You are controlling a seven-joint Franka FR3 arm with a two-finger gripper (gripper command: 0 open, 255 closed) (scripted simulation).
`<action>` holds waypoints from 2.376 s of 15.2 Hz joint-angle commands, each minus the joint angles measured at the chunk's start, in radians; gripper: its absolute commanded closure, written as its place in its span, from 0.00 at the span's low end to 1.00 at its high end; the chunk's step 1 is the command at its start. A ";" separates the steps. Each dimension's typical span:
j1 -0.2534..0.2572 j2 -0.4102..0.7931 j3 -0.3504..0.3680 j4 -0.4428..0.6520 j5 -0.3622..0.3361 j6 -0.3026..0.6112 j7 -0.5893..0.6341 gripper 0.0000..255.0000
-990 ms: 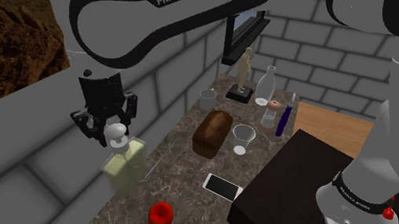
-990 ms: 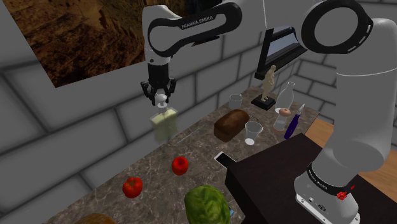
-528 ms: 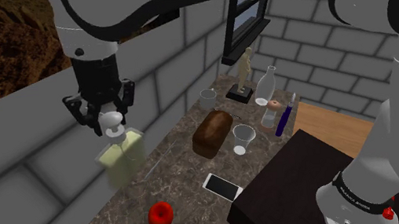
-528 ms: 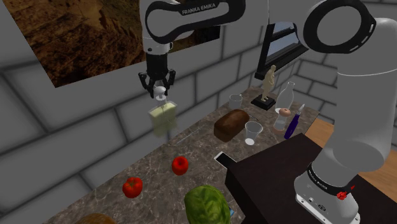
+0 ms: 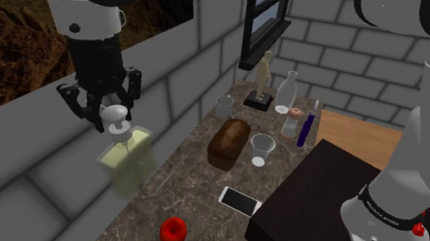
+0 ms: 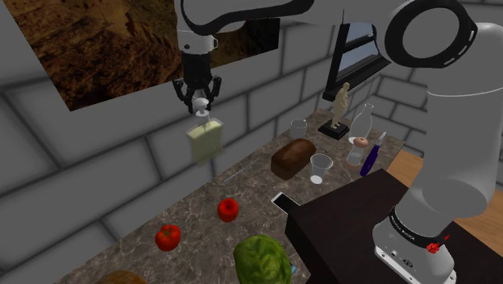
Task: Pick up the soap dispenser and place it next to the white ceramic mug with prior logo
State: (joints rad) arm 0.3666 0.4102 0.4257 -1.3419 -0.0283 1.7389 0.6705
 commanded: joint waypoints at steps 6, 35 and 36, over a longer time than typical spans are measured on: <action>-0.112 -0.076 -0.029 -0.142 0.041 0.057 -0.135 1.00; -0.494 0.066 -0.229 -0.137 0.057 0.133 -0.722 1.00; -0.505 0.085 -0.235 -0.115 0.055 0.129 -0.739 1.00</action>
State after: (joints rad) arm -0.1276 0.4803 0.1957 -1.4731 0.0284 1.8700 -0.0511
